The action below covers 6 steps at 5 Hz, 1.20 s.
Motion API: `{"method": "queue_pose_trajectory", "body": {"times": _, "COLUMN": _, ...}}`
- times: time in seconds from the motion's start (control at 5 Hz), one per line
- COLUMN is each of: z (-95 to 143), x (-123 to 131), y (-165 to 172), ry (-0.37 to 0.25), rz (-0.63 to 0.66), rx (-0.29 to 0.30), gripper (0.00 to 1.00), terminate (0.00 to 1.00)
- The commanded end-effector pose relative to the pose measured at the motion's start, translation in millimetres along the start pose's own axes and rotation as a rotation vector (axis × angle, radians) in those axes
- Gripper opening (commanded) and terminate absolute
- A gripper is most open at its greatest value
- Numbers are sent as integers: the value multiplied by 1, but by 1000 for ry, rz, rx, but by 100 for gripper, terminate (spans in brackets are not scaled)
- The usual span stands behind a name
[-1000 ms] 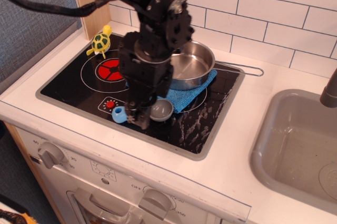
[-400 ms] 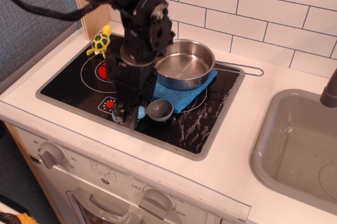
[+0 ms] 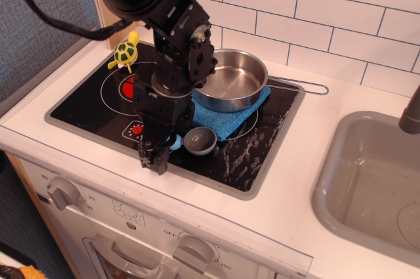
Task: Move the spoon in front of the wok.
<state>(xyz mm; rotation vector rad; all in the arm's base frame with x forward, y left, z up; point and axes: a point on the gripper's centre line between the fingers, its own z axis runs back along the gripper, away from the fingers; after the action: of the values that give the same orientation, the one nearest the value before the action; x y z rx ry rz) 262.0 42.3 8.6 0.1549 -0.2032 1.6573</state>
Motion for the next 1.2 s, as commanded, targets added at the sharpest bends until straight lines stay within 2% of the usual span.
{"method": "queue_pose_trajectory", "body": {"times": 0.0, "z": 3, "x": 0, "y": -16, "ry": 5, "rz": -39, "rx": -5, "gripper": 0, "terminate": 0}}
{"method": "queue_pose_trajectory", "body": {"times": 0.6, "z": 25, "x": 8, "y": -17, "ry": 18, "rz": -54, "rx": -53, "gripper": 0, "terminate": 0}}
{"method": "queue_pose_trajectory", "body": {"times": 0.8, "z": 43, "x": 23, "y": -22, "ry": 12, "rz": -66, "rx": -71, "gripper": 0, "terminate": 0}}
{"method": "queue_pose_trajectory", "body": {"times": 1.0, "z": 60, "x": 44, "y": -36, "ry": 11, "rz": -103, "rx": -136, "gripper": 0, "terminate": 0}}
